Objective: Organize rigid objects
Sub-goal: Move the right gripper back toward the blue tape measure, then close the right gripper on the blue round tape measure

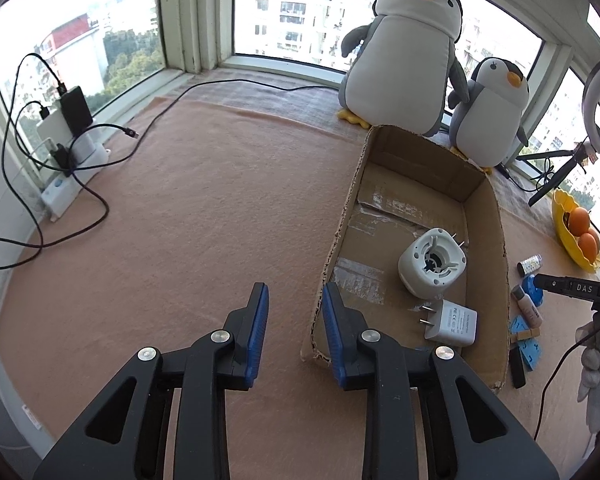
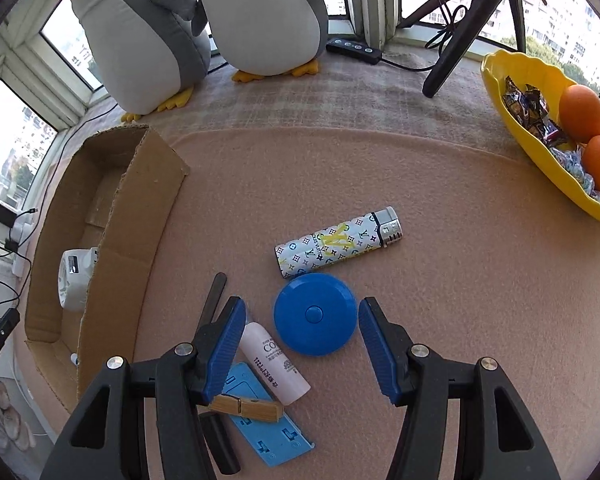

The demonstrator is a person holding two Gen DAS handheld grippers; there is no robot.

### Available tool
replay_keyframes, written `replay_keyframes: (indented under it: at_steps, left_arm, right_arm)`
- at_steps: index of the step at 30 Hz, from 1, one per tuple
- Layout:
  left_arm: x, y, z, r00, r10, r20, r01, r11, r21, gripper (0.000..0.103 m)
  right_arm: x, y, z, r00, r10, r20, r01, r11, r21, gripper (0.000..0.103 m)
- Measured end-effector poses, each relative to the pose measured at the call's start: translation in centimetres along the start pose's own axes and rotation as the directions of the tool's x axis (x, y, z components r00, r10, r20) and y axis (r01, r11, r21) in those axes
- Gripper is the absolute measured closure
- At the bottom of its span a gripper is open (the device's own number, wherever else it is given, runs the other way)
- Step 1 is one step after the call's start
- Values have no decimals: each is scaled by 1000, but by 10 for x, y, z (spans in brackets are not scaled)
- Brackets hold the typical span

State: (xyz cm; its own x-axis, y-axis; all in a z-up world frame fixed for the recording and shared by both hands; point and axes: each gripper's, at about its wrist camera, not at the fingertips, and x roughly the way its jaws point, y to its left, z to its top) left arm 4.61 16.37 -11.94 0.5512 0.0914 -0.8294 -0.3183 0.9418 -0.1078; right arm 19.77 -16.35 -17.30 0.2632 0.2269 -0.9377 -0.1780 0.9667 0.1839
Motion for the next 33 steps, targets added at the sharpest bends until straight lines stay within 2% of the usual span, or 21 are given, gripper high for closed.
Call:
replay_keyframes:
  at_steps: [10, 12, 14, 19, 27, 33]
  left_arm:
    - [-4, 4, -2, 1000, 5, 1, -5, 1000, -11, 77]
    - [-5, 3, -3, 1000, 2, 2, -2, 1000, -12, 77]
    - [-5, 3, -3, 1000, 1, 1, -1, 1000, -13, 77]
    - [-5, 2, -4, 1000, -6, -3, 6, 1000, -14, 77]
    - [-3, -2, -2, 1000, -20, 1, 20, 1000, -2, 77]
    - [5, -5, 7, 1000, -27, 12, 27, 1000, 10, 77]
  right_arm:
    - [22, 4, 4, 997, -54, -60, 51, 998, -47, 48]
    - [23, 3, 2, 996, -64, -67, 60, 997, -57, 50]
    - [24, 1, 1, 996, -65, -68, 61, 997, -56, 56]
    - [21, -4, -6, 996, -66, -65, 62, 996, -67, 57]
    - [3, -23, -27, 997, -80, -16, 80, 996, -36, 57]
    - [-36, -23, -32, 995, -64, 81, 67, 997, -30, 57]
